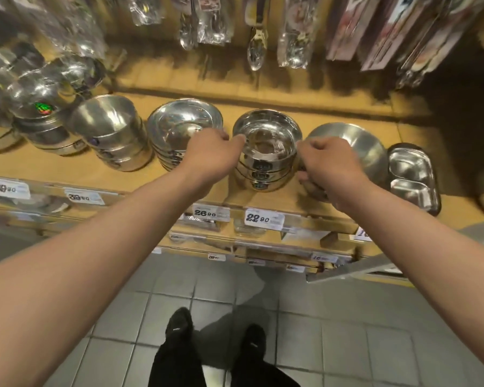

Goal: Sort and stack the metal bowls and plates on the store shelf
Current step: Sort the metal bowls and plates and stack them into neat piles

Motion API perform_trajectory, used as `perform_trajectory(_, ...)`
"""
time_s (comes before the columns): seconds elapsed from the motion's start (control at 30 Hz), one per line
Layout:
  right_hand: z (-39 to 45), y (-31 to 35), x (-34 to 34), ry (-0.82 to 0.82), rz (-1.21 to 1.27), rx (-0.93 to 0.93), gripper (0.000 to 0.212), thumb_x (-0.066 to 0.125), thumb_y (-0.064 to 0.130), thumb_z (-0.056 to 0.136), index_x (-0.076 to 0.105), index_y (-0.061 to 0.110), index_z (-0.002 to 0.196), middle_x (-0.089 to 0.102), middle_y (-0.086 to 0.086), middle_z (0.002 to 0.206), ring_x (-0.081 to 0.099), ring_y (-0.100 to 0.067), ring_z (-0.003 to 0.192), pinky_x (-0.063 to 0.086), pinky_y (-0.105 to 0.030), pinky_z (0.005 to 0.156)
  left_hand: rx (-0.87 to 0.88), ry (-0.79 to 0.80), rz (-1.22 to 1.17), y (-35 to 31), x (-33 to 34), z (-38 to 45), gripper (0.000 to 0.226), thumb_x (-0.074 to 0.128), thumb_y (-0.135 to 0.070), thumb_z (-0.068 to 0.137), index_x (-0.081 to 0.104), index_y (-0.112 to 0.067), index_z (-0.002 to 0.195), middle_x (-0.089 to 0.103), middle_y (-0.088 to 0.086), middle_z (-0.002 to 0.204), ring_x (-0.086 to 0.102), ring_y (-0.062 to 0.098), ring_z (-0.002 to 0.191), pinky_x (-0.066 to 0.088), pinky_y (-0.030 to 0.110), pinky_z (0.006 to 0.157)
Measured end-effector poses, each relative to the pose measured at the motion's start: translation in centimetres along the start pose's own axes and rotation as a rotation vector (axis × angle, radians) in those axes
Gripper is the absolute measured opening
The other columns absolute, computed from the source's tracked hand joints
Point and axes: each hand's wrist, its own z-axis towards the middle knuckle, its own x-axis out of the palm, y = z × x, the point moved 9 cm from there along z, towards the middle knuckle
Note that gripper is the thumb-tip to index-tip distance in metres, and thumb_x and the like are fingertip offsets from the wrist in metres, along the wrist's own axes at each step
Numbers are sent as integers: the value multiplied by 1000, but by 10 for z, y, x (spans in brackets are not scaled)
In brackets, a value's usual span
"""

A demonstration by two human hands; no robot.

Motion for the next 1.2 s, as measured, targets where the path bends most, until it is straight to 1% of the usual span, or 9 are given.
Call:
perform_trajectory(0.1,3,11,8,-20,-71,-48,43,55,44,91,71,4,89,73,-9,77,72,-34,83,60,-46,75,-54,11,-12,4,6,4,37,59,-29,96,68,7,101,70,27,95,67,29,84,58,51,91)
perform_trajectory(0.17,8,2,12,-1,-12,76,35,56,41,93,68,8,93,72,-11,89,76,-26,77,55,-35,56,-73,1,-30,5,9,5,37,58,-22,97,65,12,111,70,27,100,72,34,85,59,54,89)
perform_trajectory(0.23,10,-5,17,27,55,163,33,58,38,95,65,7,102,71,-13,98,75,-23,73,53,-29,51,-83,-8,-42,5,10,6,29,58,-14,97,65,12,108,65,19,93,70,26,70,62,49,83)
perform_trajectory(0.37,9,-6,20,9,95,126,22,61,25,92,69,5,87,67,-7,75,69,-19,66,63,-46,80,-107,-9,-54,8,12,7,27,57,-10,97,61,8,117,66,18,105,69,19,69,63,45,84)
perform_trajectory(0.47,6,-4,19,-21,70,89,21,60,22,91,70,3,90,70,-7,75,74,-21,71,60,-50,87,-104,-16,-55,8,13,7,27,58,-9,97,62,10,114,66,18,100,69,22,71,61,50,87)
perform_trajectory(0.63,5,0,17,-37,57,51,26,60,20,92,71,-2,99,71,-7,76,74,-23,76,59,-50,89,-114,-33,-56,10,13,8,23,59,-7,91,68,11,103,62,18,86,72,31,80,57,57,91)
perform_trajectory(0.83,3,5,17,-48,14,-7,28,58,19,91,71,-5,92,73,-16,75,74,-31,83,58,-52,89,-121,-55,-65,10,13,10,33,59,-9,89,65,18,107,70,29,100,69,40,102,55,60,94)
perform_trajectory(1.03,-1,8,16,-69,-17,-54,32,57,19,88,66,-12,89,70,-30,91,67,-46,97,54,-61,89,-116,-52,-79,13,16,11,23,58,-9,88,69,8,97,60,17,89,58,25,86,52,58,94)
perform_trajectory(1.2,-3,10,16,-65,-25,-42,34,57,21,88,66,-12,93,67,-33,99,65,-48,101,53,-64,89,-118,-40,-92,13,20,10,10,57,-8,91,65,-4,92,58,16,91,56,25,86,52,57,94)
